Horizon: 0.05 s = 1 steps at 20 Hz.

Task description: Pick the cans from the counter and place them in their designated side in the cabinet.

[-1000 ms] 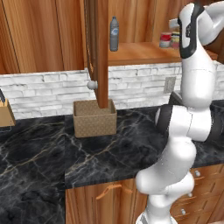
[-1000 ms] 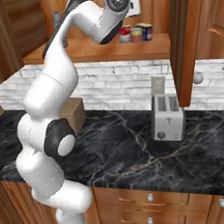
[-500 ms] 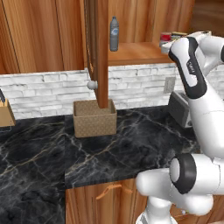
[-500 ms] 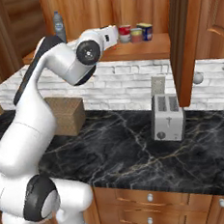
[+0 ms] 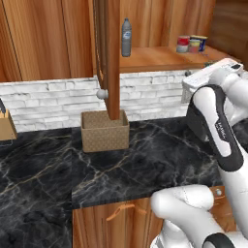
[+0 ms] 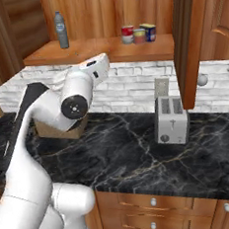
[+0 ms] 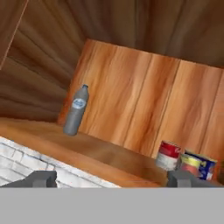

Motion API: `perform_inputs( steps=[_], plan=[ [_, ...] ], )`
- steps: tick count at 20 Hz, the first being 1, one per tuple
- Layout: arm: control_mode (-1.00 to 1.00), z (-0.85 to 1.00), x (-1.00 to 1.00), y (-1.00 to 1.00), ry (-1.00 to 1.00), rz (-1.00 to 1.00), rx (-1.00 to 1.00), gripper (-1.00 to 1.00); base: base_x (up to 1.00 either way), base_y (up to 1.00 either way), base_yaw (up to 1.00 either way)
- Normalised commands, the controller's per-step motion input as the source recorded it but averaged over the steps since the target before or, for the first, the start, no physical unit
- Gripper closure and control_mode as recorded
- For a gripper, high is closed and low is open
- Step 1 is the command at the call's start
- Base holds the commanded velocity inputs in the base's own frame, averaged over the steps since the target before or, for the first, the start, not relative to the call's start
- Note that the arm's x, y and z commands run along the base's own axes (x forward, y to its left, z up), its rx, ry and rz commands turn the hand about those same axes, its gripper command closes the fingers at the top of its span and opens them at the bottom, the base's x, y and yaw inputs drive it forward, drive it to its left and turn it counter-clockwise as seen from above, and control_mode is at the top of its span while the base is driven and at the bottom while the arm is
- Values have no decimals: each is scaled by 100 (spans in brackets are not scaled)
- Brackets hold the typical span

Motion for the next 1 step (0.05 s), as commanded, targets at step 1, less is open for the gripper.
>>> perform_inputs(
  steps=[1],
  plan=[
    [-100, -16, -98, 0, 0, 5, -6, -100, 0, 0, 0]
  ],
)
